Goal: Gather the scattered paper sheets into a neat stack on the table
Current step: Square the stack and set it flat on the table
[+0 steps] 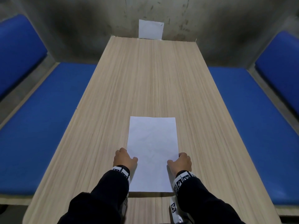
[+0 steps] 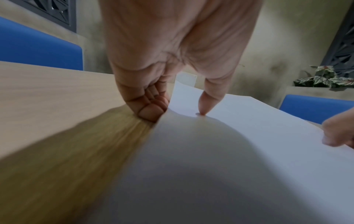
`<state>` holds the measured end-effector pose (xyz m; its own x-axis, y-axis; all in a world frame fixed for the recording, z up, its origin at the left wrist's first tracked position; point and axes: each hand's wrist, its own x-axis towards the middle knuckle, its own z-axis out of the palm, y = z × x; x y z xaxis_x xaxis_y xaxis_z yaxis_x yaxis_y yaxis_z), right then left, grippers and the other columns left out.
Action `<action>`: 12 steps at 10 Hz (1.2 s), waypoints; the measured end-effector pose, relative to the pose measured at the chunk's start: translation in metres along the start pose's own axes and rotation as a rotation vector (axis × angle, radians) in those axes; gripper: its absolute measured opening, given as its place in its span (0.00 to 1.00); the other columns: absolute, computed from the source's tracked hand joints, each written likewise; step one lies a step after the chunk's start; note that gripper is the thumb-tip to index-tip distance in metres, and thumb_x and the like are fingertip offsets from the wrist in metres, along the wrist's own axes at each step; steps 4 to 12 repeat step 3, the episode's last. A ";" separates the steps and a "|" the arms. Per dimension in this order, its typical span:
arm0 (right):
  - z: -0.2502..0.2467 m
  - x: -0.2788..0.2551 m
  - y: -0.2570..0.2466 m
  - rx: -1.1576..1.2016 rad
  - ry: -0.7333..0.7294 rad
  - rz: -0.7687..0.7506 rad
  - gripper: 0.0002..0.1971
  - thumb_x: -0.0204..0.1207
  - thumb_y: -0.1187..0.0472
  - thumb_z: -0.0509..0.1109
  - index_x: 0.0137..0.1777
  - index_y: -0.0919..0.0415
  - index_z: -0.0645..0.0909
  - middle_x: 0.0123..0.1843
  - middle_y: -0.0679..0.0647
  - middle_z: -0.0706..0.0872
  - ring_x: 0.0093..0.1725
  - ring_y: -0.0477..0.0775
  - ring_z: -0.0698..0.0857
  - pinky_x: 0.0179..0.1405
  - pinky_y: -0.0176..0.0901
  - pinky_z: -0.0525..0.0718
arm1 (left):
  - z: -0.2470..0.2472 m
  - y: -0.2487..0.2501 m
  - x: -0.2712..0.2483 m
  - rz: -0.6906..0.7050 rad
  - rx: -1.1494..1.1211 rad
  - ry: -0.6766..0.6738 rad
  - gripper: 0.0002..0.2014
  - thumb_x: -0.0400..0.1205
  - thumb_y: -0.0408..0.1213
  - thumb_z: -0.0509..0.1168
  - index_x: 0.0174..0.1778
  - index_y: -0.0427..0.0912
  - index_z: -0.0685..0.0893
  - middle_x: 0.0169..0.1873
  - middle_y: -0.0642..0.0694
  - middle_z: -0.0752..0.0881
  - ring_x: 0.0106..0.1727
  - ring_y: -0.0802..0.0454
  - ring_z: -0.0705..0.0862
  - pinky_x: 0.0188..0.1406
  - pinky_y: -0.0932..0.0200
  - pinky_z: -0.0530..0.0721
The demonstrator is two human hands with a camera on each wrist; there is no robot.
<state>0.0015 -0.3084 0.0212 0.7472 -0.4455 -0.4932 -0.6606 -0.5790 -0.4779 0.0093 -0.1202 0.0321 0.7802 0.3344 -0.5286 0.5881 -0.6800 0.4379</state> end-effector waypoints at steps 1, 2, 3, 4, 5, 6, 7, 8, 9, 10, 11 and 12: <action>-0.001 0.000 0.000 0.019 -0.011 0.000 0.26 0.67 0.58 0.70 0.66 0.65 0.72 0.66 0.61 0.77 0.65 0.62 0.78 0.64 0.57 0.81 | -0.001 -0.002 0.001 0.006 -0.007 -0.013 0.28 0.76 0.42 0.64 0.69 0.34 0.68 0.68 0.37 0.72 0.66 0.40 0.76 0.59 0.50 0.78; -0.011 -0.003 0.000 0.103 -0.029 -0.008 0.31 0.72 0.58 0.68 0.74 0.65 0.65 0.73 0.62 0.70 0.70 0.63 0.74 0.69 0.56 0.77 | -0.012 -0.002 -0.006 0.012 -0.087 0.001 0.29 0.76 0.45 0.63 0.69 0.33 0.67 0.69 0.37 0.71 0.67 0.40 0.75 0.62 0.48 0.76; -0.037 -0.005 0.010 0.263 0.035 -0.070 0.27 0.74 0.61 0.66 0.73 0.62 0.66 0.72 0.62 0.70 0.67 0.63 0.75 0.66 0.56 0.77 | -0.034 -0.015 -0.012 0.069 -0.218 0.108 0.24 0.76 0.44 0.63 0.66 0.37 0.70 0.64 0.38 0.74 0.62 0.42 0.77 0.60 0.49 0.76; -0.037 -0.005 0.010 0.263 0.035 -0.070 0.27 0.74 0.61 0.66 0.73 0.62 0.66 0.72 0.62 0.70 0.67 0.63 0.75 0.66 0.56 0.77 | -0.034 -0.015 -0.012 0.069 -0.218 0.108 0.24 0.76 0.44 0.63 0.66 0.37 0.70 0.64 0.38 0.74 0.62 0.42 0.77 0.60 0.49 0.76; -0.037 -0.005 0.010 0.263 0.035 -0.070 0.27 0.74 0.61 0.66 0.73 0.62 0.66 0.72 0.62 0.70 0.67 0.63 0.75 0.66 0.56 0.77 | -0.034 -0.015 -0.012 0.069 -0.218 0.108 0.24 0.76 0.44 0.63 0.66 0.37 0.70 0.64 0.38 0.74 0.62 0.42 0.77 0.60 0.49 0.76; -0.037 -0.005 0.010 0.263 0.035 -0.070 0.27 0.74 0.61 0.66 0.73 0.62 0.66 0.72 0.62 0.70 0.67 0.63 0.75 0.66 0.56 0.77 | -0.034 -0.015 -0.012 0.069 -0.218 0.108 0.24 0.76 0.44 0.63 0.66 0.37 0.70 0.64 0.38 0.74 0.62 0.42 0.77 0.60 0.49 0.76; -0.037 -0.005 0.010 0.263 0.035 -0.070 0.27 0.74 0.61 0.66 0.73 0.62 0.66 0.72 0.62 0.70 0.67 0.63 0.75 0.66 0.56 0.77 | -0.034 -0.015 -0.012 0.069 -0.218 0.108 0.24 0.76 0.44 0.63 0.66 0.37 0.70 0.64 0.38 0.74 0.62 0.42 0.77 0.60 0.49 0.76; -0.037 -0.005 0.010 0.263 0.035 -0.070 0.27 0.74 0.61 0.66 0.73 0.62 0.66 0.72 0.62 0.70 0.67 0.63 0.75 0.66 0.56 0.77 | -0.034 -0.015 -0.012 0.069 -0.218 0.108 0.24 0.76 0.44 0.63 0.66 0.37 0.70 0.64 0.38 0.74 0.62 0.42 0.77 0.60 0.49 0.76; -0.037 -0.005 0.010 0.263 0.035 -0.070 0.27 0.74 0.61 0.66 0.73 0.62 0.66 0.72 0.62 0.70 0.67 0.63 0.75 0.66 0.56 0.77 | -0.034 -0.015 -0.012 0.069 -0.218 0.108 0.24 0.76 0.44 0.63 0.66 0.37 0.70 0.64 0.38 0.74 0.62 0.42 0.77 0.60 0.49 0.76; -0.037 -0.005 0.010 0.263 0.035 -0.070 0.27 0.74 0.61 0.66 0.73 0.62 0.66 0.72 0.62 0.70 0.67 0.63 0.75 0.66 0.56 0.77 | -0.034 -0.015 -0.012 0.069 -0.218 0.108 0.24 0.76 0.44 0.63 0.66 0.37 0.70 0.64 0.38 0.74 0.62 0.42 0.77 0.60 0.49 0.76; -0.037 -0.005 0.010 0.263 0.035 -0.070 0.27 0.74 0.61 0.66 0.73 0.62 0.66 0.72 0.62 0.70 0.67 0.63 0.75 0.66 0.56 0.77 | -0.034 -0.015 -0.012 0.069 -0.218 0.108 0.24 0.76 0.44 0.63 0.66 0.37 0.70 0.64 0.38 0.74 0.62 0.42 0.77 0.60 0.49 0.76; -0.037 -0.005 0.010 0.263 0.035 -0.070 0.27 0.74 0.61 0.66 0.73 0.62 0.66 0.72 0.62 0.70 0.67 0.63 0.75 0.66 0.56 0.77 | -0.034 -0.015 -0.012 0.069 -0.218 0.108 0.24 0.76 0.44 0.63 0.66 0.37 0.70 0.64 0.38 0.74 0.62 0.42 0.77 0.60 0.49 0.76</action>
